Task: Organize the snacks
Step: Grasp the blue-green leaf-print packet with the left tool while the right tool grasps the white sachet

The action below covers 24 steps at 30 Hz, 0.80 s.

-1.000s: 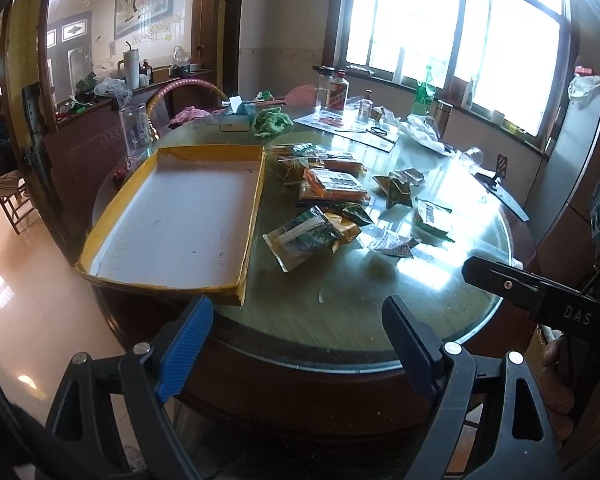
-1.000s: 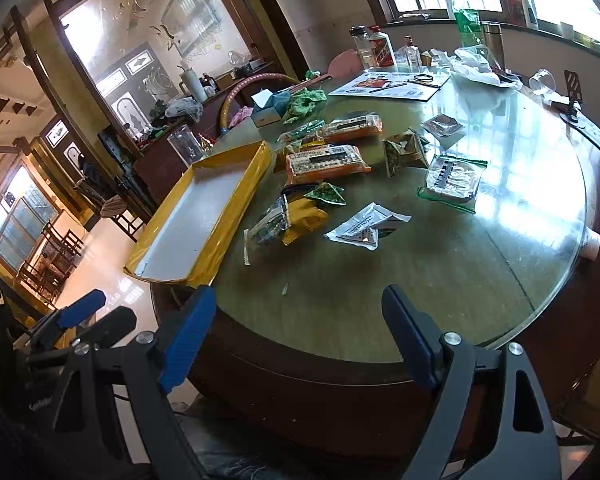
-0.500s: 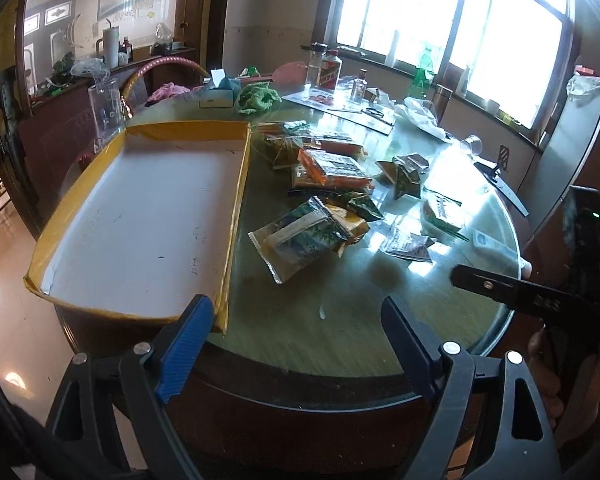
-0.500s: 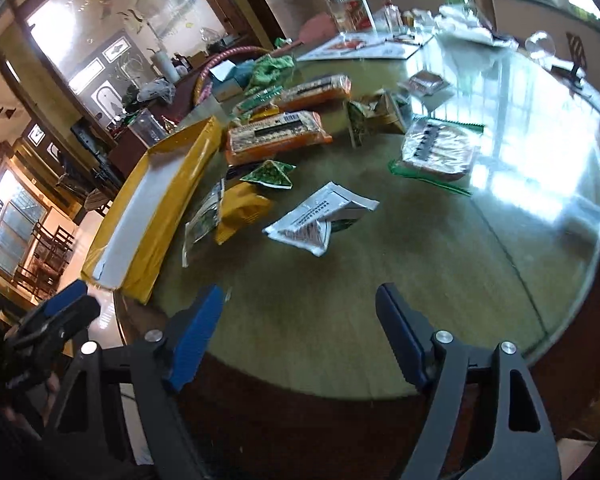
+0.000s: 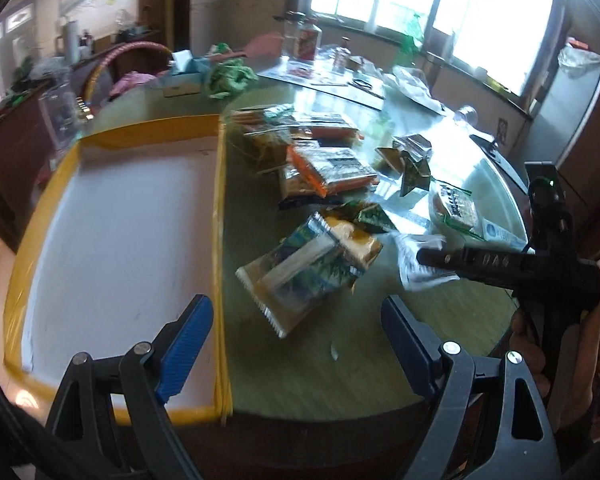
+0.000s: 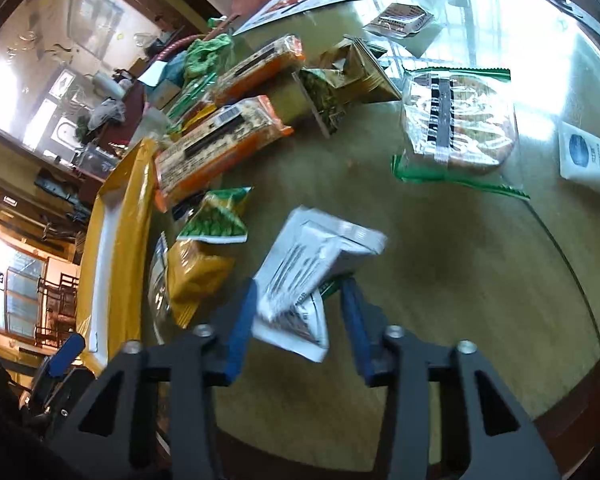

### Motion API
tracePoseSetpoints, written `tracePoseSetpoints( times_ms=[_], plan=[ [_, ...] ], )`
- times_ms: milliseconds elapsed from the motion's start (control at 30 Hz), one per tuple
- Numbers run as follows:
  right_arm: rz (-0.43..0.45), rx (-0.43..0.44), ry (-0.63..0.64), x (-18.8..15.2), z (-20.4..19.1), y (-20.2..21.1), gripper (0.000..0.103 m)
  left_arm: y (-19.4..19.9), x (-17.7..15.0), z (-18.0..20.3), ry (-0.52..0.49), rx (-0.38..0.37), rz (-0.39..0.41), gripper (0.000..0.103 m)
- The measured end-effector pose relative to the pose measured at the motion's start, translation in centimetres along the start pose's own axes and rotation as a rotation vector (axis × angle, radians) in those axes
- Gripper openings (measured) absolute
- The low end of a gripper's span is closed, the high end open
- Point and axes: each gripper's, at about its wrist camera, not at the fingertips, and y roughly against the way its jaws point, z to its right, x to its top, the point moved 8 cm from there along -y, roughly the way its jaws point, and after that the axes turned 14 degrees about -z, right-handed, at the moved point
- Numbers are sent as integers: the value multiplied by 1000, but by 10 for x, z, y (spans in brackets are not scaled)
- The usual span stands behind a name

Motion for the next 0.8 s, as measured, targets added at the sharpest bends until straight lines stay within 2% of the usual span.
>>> tracePoseSetpoints(
  times_ms=[67,133,333,433,567,667,767,800],
  plan=[
    [-10,-17,9,-1,-2,-4,25,-7,9,4,-31,-30,-25,86],
    [-7,-25,24,-2,-2,-3,24,-18,14,8,-64,-52,-67,86],
    [2,-34,37,-8,6,3,24,-42,38,14,-153,-39,-138,86],
    [3,-32,47,-9,9,4,24,-51,48,16,-184,-39,-149,86],
    [2,-19,54,-7,8,3,24,-72,38,22,-207,-151,-281,86],
    [3,-14,64,-8,8,4,24,-67,24,26,-170,-193,-302,86],
    [4,-6,73,-10,9,5,24,-56,4,35,-146,-293,-319,87],
    [5,-8,77,-11,9,5,24,-55,-3,37,-140,-294,-335,87]
  ],
)
